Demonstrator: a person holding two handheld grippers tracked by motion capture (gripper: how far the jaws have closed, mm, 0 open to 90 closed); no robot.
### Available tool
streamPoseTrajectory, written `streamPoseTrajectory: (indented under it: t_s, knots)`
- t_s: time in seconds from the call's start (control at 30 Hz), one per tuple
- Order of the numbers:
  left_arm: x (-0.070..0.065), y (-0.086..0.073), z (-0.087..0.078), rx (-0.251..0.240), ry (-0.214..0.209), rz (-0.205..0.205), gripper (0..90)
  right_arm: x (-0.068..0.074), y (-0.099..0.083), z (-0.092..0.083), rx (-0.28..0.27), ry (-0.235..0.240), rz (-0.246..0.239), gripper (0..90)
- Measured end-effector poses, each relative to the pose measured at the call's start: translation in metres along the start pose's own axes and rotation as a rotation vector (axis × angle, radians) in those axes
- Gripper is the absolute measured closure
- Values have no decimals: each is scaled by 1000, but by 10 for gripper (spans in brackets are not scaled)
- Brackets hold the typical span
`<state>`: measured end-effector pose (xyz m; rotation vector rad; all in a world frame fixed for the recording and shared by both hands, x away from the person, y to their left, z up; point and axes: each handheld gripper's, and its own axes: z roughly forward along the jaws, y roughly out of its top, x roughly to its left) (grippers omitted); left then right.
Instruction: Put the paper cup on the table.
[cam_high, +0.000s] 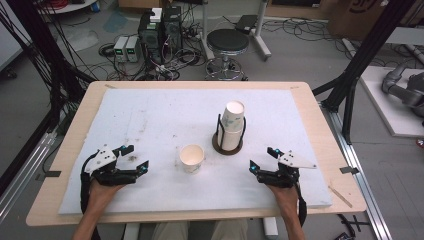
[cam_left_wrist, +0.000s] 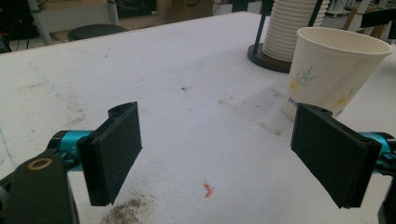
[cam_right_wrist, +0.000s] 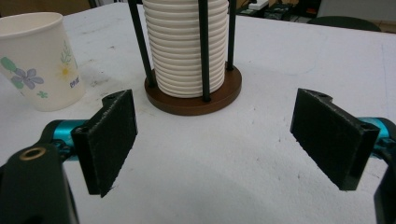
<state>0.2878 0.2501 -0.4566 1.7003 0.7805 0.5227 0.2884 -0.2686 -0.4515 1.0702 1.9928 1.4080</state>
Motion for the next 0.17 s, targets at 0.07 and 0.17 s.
streamPoseTrajectory:
  t_s: [0.07,0.17]
  knots:
    - [0,0,0,0,0,1,162,0,0,0,2,0,-4,150]
    - [0,0,0,-1,0,-3,162,0,0,0,1,-4,-8,150]
